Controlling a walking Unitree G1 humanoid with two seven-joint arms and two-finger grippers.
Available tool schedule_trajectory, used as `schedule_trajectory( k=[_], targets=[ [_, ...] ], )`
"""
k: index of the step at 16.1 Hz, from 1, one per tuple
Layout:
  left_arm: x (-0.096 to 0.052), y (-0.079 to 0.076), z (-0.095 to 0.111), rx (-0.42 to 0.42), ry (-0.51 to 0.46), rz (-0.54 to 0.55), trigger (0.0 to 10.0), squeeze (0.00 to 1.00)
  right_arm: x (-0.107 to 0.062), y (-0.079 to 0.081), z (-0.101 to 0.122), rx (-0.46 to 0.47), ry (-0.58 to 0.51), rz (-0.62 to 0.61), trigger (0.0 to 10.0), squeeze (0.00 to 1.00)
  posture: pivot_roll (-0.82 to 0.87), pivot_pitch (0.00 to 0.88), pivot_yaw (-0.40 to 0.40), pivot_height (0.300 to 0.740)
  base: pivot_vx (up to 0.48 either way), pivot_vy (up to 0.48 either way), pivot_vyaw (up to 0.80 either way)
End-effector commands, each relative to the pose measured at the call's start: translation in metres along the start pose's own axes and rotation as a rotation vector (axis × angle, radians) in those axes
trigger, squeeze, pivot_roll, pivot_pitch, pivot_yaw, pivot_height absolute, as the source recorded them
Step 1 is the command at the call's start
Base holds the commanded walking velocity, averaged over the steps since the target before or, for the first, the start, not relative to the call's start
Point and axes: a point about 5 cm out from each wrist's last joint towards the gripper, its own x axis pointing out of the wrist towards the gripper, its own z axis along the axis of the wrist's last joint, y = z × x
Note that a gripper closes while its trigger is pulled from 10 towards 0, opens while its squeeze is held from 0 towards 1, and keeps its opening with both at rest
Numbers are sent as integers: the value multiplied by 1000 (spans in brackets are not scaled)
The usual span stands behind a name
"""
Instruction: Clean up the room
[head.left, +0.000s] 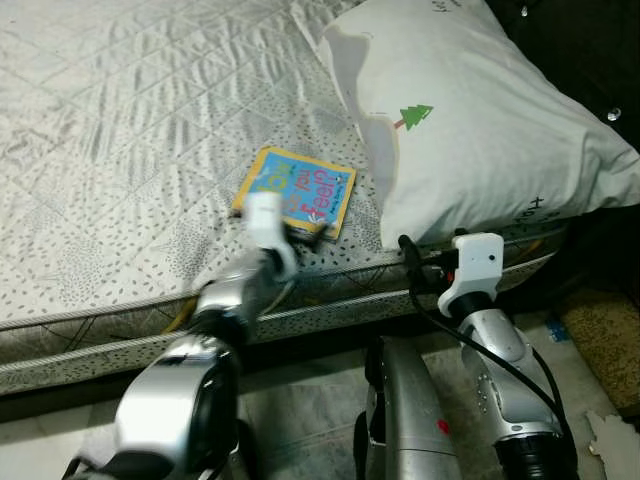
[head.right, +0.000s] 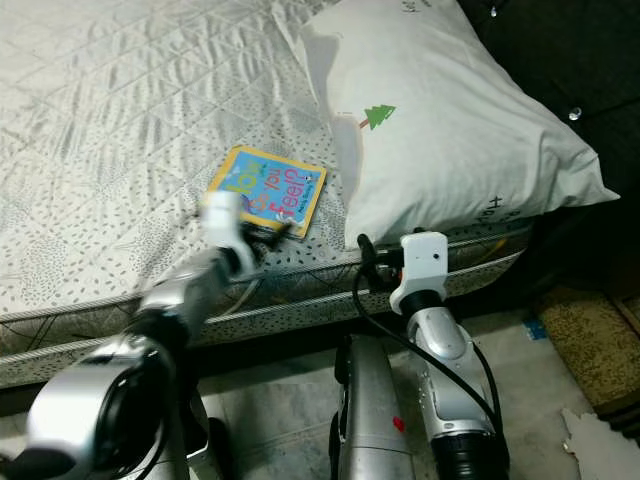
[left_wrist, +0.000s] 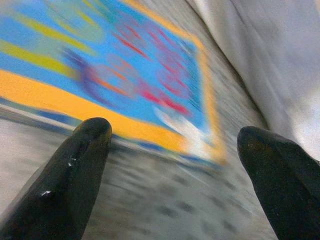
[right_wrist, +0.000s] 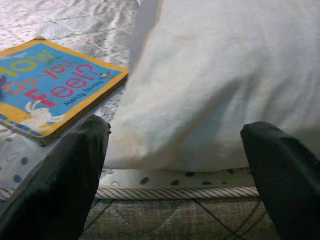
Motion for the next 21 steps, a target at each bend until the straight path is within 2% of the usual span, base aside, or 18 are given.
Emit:
schedule_trajectory(
  k=[1, 3, 4, 6, 8, 13, 14, 17, 21],
  targets=[
    [-9, 15, -2, 17, -50, 64, 10000, 0, -4, -4, -5, 11, 13, -21, 10000, 0, -68, 181, -20, 509, 0, 0, 0],
    [-25, 35, 2, 46, -133, 137, 10000, 0, -5, -1, -8, 19, 21, -16, 10000, 0, -48, 186, -27, 509, 0, 0, 0],
    [-30, 40, 7, 62, -170, 152, 10000, 0, -5, -1, -9, 21, 24, -12, 10000, 0, -48, 186, -27, 509, 0, 0, 0],
    [-46, 56, 25, 96, -286, 242, 10000, 0, -3, -1, -9, 22, 26, -8, 10000, 0, -38, 185, -31, 509, 0, 0, 0],
    [-51, 76, 32, 93, -272, 317, 10000, 0, -2, -2, -8, 28, 22, -13, 10000, 0, -39, 187, -32, 509, 0, 0, 0],
    [-56, 89, 31, 110, -198, 320, 10000, 0, -12, -4, -11, 42, 32, -21, 10000, 0, -43, 211, -32, 509, 0, 0, 0],
    [-59, 96, 33, 105, -197, 351, 10000, 0, -17, -4, -14, 38, 42, -17, 10000, 0, -48, 238, -40, 509, 0, 0, 0],
    [-61, 107, 42, 116, -196, 385, 10000, 0, -30, -10, -17, 13, 69, -23, 10000, 0, -62, 278, -48, 509, 0, 0, 0],
    [-59, 109, 56, 136, -212, 377, 10000, 0, -56, -25, -24, -29, 128, -71, 10000, 0, -84, 330, -52, 509, 0, 0, 0]
  ],
)
